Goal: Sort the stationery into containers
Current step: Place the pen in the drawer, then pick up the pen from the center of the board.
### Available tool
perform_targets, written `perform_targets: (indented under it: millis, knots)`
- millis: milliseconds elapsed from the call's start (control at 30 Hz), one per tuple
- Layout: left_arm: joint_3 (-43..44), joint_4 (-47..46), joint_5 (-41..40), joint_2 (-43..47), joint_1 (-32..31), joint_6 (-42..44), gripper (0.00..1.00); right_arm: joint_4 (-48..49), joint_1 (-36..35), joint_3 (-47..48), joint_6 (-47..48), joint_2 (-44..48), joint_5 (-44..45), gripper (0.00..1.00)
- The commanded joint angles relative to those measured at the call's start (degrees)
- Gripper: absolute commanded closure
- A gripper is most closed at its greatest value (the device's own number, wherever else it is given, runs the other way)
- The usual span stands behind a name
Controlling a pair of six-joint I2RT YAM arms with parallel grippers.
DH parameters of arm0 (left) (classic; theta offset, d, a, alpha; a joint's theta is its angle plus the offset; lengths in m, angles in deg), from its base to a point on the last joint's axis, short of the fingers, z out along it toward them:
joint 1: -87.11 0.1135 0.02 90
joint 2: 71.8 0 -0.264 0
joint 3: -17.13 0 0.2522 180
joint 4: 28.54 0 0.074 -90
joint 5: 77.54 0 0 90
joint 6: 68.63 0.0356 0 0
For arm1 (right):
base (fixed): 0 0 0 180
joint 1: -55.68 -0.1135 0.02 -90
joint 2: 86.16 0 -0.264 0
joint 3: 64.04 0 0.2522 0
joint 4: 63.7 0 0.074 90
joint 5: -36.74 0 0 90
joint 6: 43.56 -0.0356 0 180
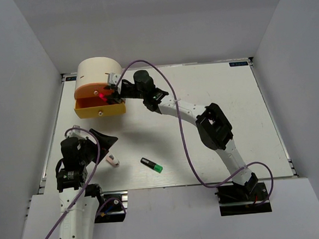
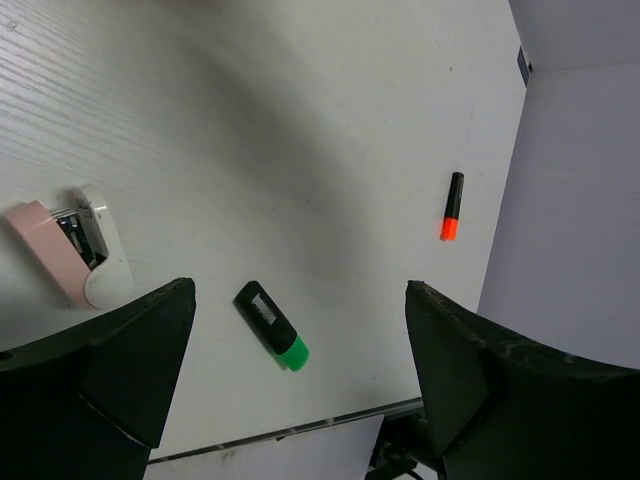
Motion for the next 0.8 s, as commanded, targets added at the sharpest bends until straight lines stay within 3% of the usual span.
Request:
perform_targets:
  millis: [0,300,367,467,500,767]
  knots:
    - [0.82,-1.91,3.39,0.53,-0.16,1.23,0.05,2.65,0.15,-0.48,1.49,0.77,0.82,0.53]
    - [2.66,-5.52,10.68,-4.11,-0.16,5.87,0.05,4.05,0.67,-8.11,0.45,10.17,2.04,0.53]
    - [3.55,-5.52,12.88,-5.79,-0.16,7.81,0.05,3.53,1.11,-9.79,-0.61,14.80,4.42,0.59]
    - [4.86,-5.52,15.17,-8.33,-0.16,10.98,0.06,-0.24,2.69,-15.66,-3.68,21.04,8.37,0.86]
    - [4.86,-5.52,15.71,-9.04,-0.16,11.60,0.06,-2.34,3.65,-17.77,-4.47,22.21,8.99,1.00]
    - [4.86,-5.52,17.47,-13.26,-2.79,12.31,0.13,-16.51,12.27,-33.95,-5.45,36.27,11.46,1.00]
